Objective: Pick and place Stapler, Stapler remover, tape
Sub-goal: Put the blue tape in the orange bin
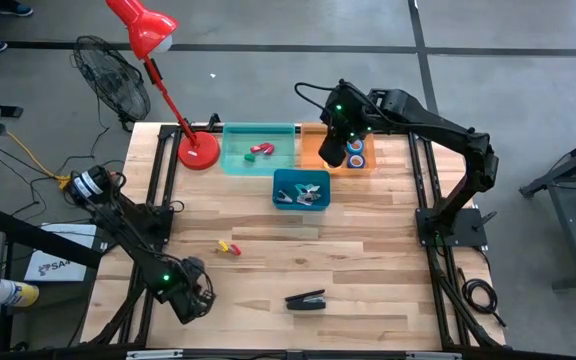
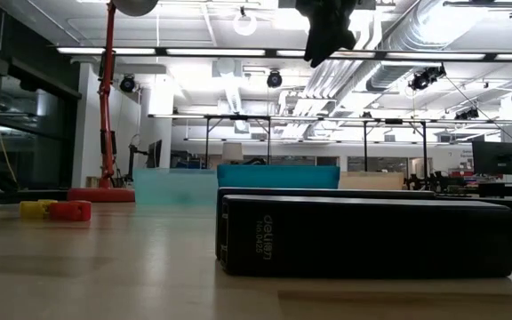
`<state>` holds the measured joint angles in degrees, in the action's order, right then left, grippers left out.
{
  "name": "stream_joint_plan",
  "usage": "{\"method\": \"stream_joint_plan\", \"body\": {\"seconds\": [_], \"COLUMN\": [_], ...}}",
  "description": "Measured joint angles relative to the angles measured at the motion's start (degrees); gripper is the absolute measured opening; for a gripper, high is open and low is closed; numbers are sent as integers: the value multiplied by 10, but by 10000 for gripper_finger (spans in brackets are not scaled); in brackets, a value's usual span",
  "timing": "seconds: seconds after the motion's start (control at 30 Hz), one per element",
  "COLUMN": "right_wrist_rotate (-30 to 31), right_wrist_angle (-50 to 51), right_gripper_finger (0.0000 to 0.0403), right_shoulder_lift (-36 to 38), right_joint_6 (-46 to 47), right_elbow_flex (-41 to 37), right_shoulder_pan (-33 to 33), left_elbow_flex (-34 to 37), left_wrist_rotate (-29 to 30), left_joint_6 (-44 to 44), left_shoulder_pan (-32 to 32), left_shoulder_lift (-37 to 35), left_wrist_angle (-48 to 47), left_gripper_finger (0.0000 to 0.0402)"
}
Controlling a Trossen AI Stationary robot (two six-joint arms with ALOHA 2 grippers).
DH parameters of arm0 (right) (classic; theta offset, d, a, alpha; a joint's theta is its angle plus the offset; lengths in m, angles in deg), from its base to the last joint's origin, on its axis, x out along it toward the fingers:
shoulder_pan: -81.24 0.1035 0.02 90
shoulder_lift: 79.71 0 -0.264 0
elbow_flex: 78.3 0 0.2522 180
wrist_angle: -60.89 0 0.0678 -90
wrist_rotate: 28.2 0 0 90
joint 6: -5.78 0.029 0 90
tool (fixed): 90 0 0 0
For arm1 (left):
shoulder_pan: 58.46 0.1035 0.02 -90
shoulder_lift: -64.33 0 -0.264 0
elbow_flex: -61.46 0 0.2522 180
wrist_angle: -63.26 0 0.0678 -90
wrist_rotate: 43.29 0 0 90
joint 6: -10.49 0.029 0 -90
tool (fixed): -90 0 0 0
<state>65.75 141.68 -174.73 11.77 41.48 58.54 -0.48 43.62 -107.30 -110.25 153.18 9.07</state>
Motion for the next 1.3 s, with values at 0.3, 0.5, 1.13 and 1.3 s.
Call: {"method": "stream_joint_plan", "body": {"seconds": [0.3,0.5,1.13,1.3], "right_wrist_rotate": [-84,-140,-194,-194], "right_wrist_angle": [-30,-83,-397,-429], "right_gripper_finger": [154,154,154,154], "right_shoulder_lift": [0,0,0,0], "right_joint_6": [-45,-69,-80,-80], "right_elbow_flex": [0,0,0,0], "right_shoulder_pan": [7,30,156,171], "left_elbow_flex": [-44,-45,-45,-45], "left_wrist_rotate": [373,598,522,377], "left_joint_6": [160,288,1013,1064], "left_shoulder_pan": [1,1,95,196], "left_shoulder_lift": [-82,-198,-412,-411], "left_wrist_angle": [-41,-35,394,438], "left_gripper_finger": [31,31,31,31]}}
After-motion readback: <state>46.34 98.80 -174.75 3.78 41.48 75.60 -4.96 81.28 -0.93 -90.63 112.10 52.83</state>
